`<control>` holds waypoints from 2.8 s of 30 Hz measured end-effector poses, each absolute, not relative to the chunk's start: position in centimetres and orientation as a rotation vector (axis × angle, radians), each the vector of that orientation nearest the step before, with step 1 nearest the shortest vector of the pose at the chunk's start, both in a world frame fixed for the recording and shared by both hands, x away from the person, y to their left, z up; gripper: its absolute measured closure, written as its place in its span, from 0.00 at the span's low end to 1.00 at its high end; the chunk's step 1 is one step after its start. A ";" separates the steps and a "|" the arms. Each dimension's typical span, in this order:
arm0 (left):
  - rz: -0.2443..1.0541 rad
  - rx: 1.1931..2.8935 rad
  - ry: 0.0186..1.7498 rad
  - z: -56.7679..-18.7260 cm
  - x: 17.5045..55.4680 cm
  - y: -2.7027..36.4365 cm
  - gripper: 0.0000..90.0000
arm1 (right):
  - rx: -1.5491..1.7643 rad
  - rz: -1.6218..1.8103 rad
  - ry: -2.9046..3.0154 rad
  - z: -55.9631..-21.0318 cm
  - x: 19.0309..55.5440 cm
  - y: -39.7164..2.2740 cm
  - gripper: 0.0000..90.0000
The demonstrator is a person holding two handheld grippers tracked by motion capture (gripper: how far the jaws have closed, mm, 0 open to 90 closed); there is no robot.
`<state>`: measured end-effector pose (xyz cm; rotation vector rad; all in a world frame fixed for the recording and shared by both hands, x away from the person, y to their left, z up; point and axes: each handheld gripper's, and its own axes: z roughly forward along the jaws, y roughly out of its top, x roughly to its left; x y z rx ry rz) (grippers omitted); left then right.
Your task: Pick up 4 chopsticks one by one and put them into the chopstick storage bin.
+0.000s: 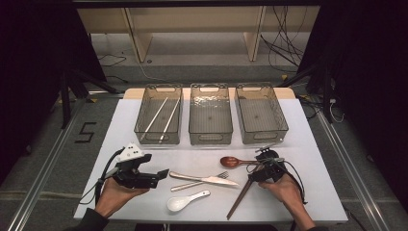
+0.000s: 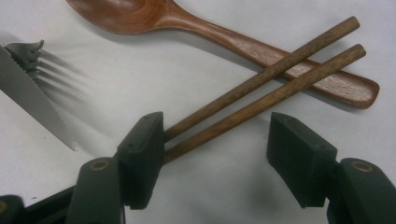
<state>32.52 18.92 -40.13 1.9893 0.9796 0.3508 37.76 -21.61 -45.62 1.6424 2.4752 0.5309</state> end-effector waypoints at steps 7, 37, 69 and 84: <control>0.355 1.991 0.979 -40.1 32.5 18.9 0.18 | 1.631 0.523 2.491 -45.7 37.7 -21.5 0.44; 0.337 2.000 0.964 -40.1 32.4 18.6 0.19 | 1.601 0.471 2.529 -46.0 37.0 -20.9 0.40; 0.331 2.011 0.955 -40.2 32.5 18.6 0.19 | 1.632 0.446 2.552 -45.5 36.4 -24.0 0.77; 0.328 2.020 0.947 -40.2 32.4 18.5 0.19 | 1.701 0.456 2.546 -45.4 36.4 -25.0 0.88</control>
